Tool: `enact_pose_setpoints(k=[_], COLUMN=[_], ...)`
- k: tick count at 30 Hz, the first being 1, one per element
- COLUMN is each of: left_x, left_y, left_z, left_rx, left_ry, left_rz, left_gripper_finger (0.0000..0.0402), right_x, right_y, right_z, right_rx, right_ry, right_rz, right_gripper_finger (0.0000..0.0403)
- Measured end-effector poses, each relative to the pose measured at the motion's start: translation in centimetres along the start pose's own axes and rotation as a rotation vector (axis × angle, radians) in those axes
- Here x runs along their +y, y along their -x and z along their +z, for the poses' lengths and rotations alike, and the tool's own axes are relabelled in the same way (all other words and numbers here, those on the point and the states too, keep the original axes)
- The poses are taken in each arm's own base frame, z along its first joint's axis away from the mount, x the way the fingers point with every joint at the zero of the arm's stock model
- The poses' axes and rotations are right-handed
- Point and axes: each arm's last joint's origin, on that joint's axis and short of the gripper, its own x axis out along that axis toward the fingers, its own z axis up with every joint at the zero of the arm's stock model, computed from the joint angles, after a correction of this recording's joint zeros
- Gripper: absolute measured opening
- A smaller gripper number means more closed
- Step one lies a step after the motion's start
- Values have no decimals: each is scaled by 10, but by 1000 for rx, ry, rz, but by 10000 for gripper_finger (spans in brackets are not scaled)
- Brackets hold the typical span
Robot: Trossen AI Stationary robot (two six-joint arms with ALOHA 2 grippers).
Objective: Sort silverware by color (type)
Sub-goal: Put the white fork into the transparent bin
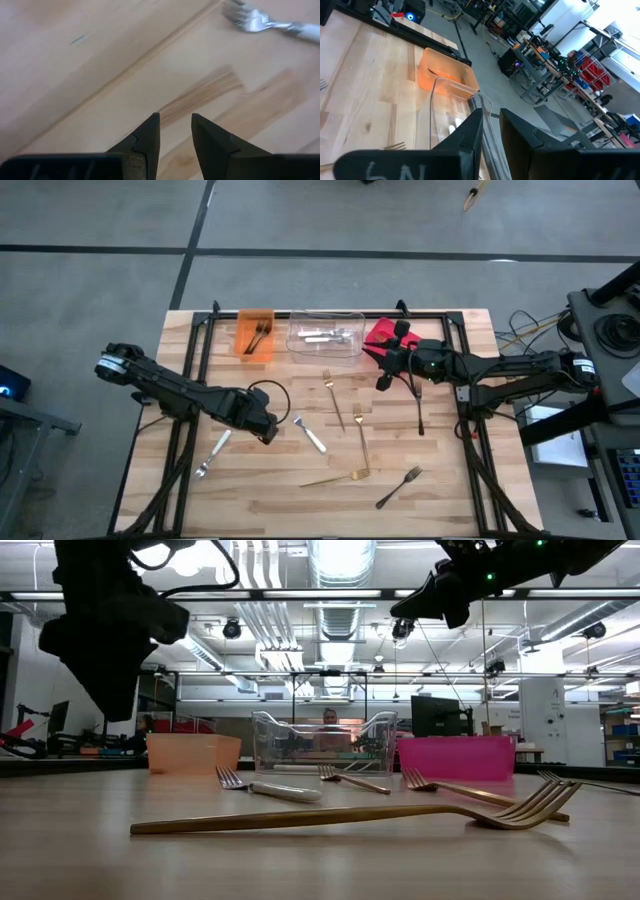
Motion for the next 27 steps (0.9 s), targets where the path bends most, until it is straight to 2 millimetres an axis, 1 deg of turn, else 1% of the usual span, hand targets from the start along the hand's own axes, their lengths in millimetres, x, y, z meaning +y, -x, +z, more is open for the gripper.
enact_pose_setpoints(k=[15, 23, 27], left_x=[-14, -17, -15], left_y=[0, 1, 1], left_z=[5, -2, -5], left_rx=[-45, 180, 242], left_ry=[7, 25, 56], left_rz=[-142, -220, -204], left_gripper_finger=[94, 94, 94], right_x=[0, 0, 0], right_y=[0, 0, 0], right_z=[0, 0, 0], right_rx=[1, 1, 1], right_ry=[9, 7, 7], right_rz=[0, 0, 0], right_gripper_finger=[56, 56, 56])
